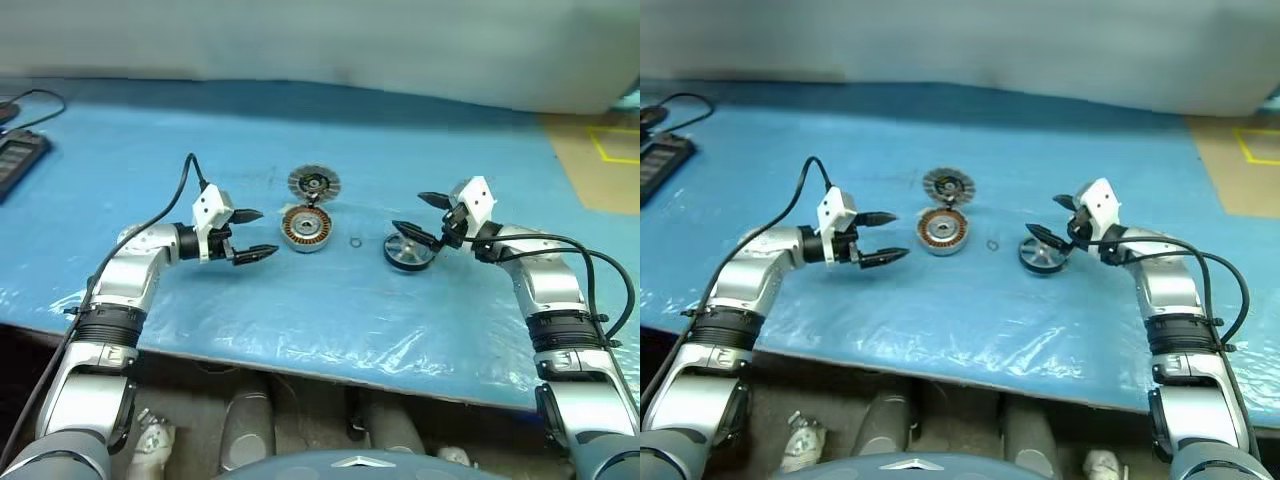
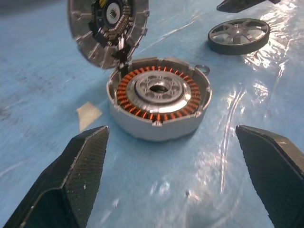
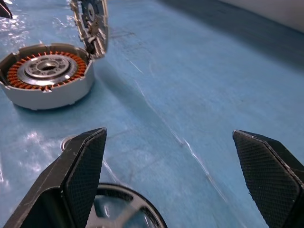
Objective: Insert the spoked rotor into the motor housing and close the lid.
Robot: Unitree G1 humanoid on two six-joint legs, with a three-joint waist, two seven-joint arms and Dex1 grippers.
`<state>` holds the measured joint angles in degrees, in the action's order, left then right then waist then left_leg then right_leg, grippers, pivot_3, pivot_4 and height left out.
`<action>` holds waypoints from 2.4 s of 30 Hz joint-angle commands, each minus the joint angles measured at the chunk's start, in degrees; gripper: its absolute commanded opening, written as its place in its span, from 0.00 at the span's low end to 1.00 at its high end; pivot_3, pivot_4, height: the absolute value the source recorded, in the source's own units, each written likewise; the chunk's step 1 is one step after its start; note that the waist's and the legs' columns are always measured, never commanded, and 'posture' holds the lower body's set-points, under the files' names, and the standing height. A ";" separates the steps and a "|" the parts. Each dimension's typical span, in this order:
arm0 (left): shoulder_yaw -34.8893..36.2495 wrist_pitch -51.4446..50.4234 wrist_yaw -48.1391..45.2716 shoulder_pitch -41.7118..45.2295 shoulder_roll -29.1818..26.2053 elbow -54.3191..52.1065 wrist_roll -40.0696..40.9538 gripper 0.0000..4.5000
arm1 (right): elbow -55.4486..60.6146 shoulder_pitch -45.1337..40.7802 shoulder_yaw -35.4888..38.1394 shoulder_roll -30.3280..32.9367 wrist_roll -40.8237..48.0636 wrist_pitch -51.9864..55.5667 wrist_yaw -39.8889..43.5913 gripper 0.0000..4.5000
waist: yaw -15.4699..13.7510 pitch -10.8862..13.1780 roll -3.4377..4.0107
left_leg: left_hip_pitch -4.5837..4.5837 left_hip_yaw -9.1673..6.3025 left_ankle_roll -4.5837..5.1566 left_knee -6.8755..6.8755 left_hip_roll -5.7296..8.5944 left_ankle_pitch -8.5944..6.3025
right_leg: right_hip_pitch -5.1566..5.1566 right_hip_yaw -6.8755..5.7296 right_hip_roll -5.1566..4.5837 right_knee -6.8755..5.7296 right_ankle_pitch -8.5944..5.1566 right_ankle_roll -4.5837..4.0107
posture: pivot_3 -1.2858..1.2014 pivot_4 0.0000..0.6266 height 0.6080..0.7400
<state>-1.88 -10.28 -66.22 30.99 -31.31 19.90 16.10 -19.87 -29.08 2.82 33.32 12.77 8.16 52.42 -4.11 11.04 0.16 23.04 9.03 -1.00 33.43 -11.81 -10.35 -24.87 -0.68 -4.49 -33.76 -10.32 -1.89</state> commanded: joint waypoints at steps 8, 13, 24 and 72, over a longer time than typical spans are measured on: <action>-0.04 3.84 -2.16 4.68 -0.19 4.03 -1.05 1.00 | 2.30 0.14 1.46 2.30 1.77 0.92 2.76 0.99 | -1.05 -0.01 -0.03 | -0.34 1.12 0.14 -0.35 0.05 0.35 | 0.04 0.24 -0.56 -0.03 -0.03 0.06 | 0.52 0.24 1.00; -0.35 4.82 -2.27 5.60 0.56 5.56 -1.41 1.00 | 2.67 0.27 1.38 1.77 1.92 0.93 2.33 0.99 | -1.10 -0.02 -0.03 | 0.05 1.14 0.33 -0.31 0.05 0.47 | -0.42 0.18 -0.47 -0.27 -0.09 0.16 | 0.52 0.24 1.00; -0.41 5.31 -2.11 5.33 1.54 5.84 -1.77 1.00 | 2.13 -0.31 1.68 1.55 1.88 2.06 1.51 0.99 | -1.26 -0.02 -0.02 | -0.10 1.14 0.15 -0.07 0.03 0.41 | -0.45 0.20 -0.63 -0.96 -0.30 0.22 | 0.52 0.24 1.00; -17.98 35.02 -24.19 34.74 3.41 38.39 -20.66 1.00 | 17.44 4.74 -2.68 1.89 0.33 4.31 2.60 0.99 | -1.74 -0.16 -0.96 | -0.91 1.72 -1.28 0.76 -0.10 -0.90 | -1.48 5.47 2.98 -1.00 0.25 0.78 | 0.52 0.24 1.00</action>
<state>-19.39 21.01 -90.46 63.58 -28.09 55.80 -2.97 -5.25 -24.59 -0.70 35.20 12.32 12.35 55.79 -5.85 10.88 -0.80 22.14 10.66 -2.28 34.19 -11.87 -11.25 -26.31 4.78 -1.53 -34.75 -10.08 -1.11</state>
